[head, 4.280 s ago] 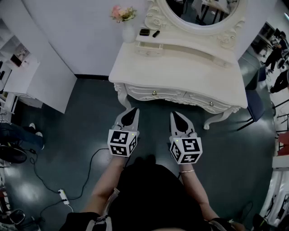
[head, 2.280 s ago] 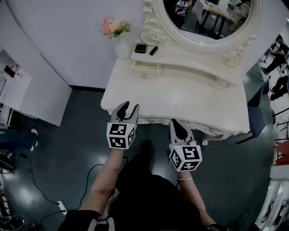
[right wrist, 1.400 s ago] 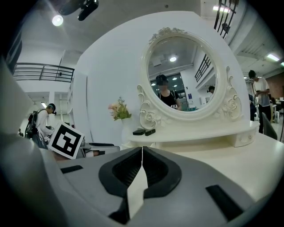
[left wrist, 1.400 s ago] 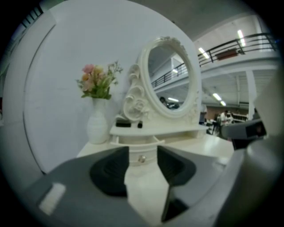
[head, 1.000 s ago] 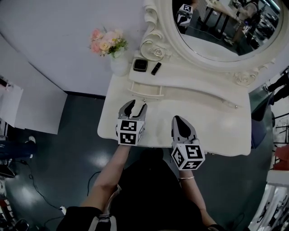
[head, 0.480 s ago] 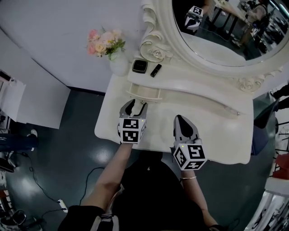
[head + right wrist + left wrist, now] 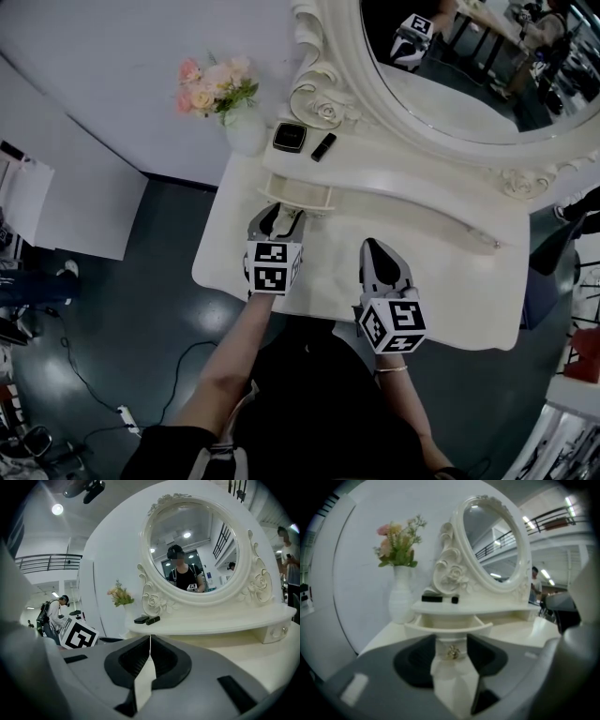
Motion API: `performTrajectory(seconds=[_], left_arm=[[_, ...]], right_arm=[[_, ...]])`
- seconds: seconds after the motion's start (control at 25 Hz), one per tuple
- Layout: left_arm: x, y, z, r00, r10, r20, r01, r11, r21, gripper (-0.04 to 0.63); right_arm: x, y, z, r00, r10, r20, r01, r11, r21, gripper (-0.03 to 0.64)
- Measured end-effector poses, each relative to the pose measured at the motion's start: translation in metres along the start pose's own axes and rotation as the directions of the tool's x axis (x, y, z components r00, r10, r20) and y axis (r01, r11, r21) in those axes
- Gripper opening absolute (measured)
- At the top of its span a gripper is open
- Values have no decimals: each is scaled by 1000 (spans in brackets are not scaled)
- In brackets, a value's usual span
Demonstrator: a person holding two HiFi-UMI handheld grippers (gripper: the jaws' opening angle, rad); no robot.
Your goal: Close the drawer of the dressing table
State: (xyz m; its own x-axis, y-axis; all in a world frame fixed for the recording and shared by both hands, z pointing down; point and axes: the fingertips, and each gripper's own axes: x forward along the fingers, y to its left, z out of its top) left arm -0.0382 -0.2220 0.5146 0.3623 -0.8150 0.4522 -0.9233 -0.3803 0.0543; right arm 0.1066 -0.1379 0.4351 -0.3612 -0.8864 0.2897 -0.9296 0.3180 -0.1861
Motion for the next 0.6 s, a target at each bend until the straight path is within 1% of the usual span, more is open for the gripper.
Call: performTrajectory(seconds=[0.6], left_arm=[[24,8,10,1000,19,-6,-18,1000,9,212]], right_arm=[[5,-10,1,1000,-17,-2,17,1000,0,6]])
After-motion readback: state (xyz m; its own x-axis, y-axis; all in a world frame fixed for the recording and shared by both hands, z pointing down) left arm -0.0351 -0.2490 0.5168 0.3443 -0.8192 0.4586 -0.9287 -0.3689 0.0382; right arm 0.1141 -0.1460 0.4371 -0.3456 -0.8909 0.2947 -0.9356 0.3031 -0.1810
